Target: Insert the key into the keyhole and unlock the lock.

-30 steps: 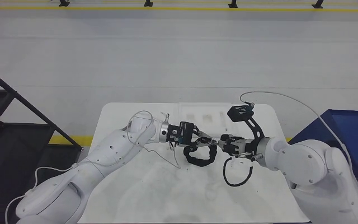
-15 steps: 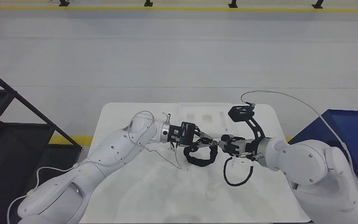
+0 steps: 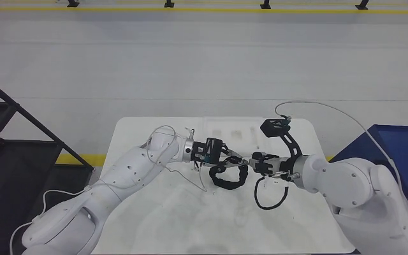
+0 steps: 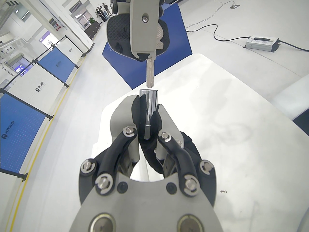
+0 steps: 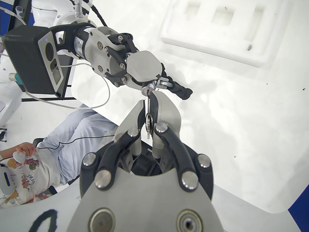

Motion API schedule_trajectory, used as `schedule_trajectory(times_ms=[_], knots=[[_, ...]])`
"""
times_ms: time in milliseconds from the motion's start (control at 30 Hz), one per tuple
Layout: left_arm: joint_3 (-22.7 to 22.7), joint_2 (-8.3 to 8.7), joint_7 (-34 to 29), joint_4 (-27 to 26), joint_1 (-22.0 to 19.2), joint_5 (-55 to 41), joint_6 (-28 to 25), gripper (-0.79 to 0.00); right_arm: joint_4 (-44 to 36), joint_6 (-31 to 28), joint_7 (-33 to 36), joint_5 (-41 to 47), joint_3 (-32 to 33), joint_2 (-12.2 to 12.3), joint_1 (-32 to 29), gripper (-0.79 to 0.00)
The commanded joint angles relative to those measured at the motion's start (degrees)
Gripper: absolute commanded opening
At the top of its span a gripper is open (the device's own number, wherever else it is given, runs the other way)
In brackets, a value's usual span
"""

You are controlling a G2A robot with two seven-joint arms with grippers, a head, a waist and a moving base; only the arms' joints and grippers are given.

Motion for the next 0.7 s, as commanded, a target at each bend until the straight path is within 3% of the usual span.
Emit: schedule_trajectory(times_ms=[0, 667], knots=[[0.0, -0.09, 0.2, 0.2, 0.0, 0.1, 0.0, -0.785, 0.2, 0.2, -0.2, 0.2, -0.2, 0.1, 0.2, -0.785], [0.1, -1.17, 1.4, 2.2, -0.4, 0.9, -0.8, -0.785, 1.1, 1.9, -1.9, 2.1, -1.9, 1.2, 1.4, -0.785]])
